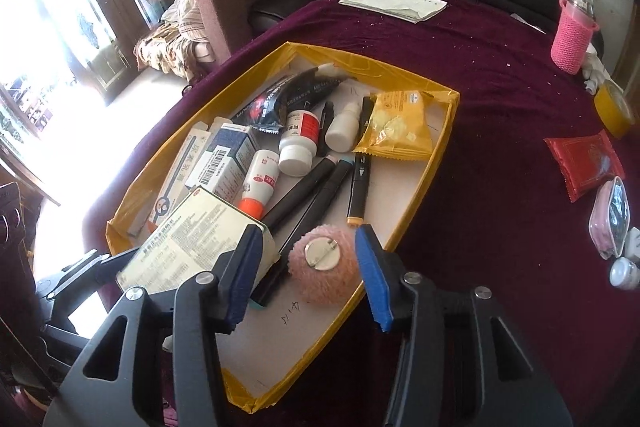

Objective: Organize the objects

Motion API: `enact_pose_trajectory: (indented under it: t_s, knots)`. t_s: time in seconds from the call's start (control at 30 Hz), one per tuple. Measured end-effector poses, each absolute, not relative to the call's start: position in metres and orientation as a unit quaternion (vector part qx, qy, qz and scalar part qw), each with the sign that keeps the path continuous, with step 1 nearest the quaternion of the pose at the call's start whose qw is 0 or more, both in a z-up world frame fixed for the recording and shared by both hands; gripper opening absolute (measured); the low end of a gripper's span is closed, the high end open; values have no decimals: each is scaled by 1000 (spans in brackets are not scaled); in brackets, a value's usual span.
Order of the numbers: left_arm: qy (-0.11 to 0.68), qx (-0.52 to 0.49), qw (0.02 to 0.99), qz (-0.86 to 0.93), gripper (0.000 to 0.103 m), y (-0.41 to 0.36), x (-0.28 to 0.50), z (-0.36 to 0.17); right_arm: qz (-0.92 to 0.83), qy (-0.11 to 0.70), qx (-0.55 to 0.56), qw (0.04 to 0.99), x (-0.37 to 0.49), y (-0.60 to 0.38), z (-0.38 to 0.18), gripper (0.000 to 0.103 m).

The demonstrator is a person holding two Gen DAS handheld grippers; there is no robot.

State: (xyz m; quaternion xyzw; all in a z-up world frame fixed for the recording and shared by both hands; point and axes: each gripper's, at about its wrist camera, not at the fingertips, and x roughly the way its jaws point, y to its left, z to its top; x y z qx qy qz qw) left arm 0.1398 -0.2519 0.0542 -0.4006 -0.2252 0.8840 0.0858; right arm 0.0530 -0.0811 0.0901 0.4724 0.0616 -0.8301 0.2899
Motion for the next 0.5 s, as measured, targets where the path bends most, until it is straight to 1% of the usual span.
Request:
enact_pose_trajectory:
  t_s: [0.1,0.23,0.3,0.4,0.5]
  knots:
    - [-225,-408,108,878,71,-237,133,48,-838,34,465,283,51,-69,97,47]
    - [-197,-428,87,878,72,-219,115,38,-846,8,458,273,49,-52,104,47]
    - [-201,-434,85,874,73,-218,111,35,-848,0,456,269,49,-45,104,47]
    - [-200,-430,87,876,73,-219,114,42,-848,-13,459,263,48,-33,103,49]
    - [-178,-408,73,892,73,-226,128,57,-850,-24,459,257,46,-25,101,51]
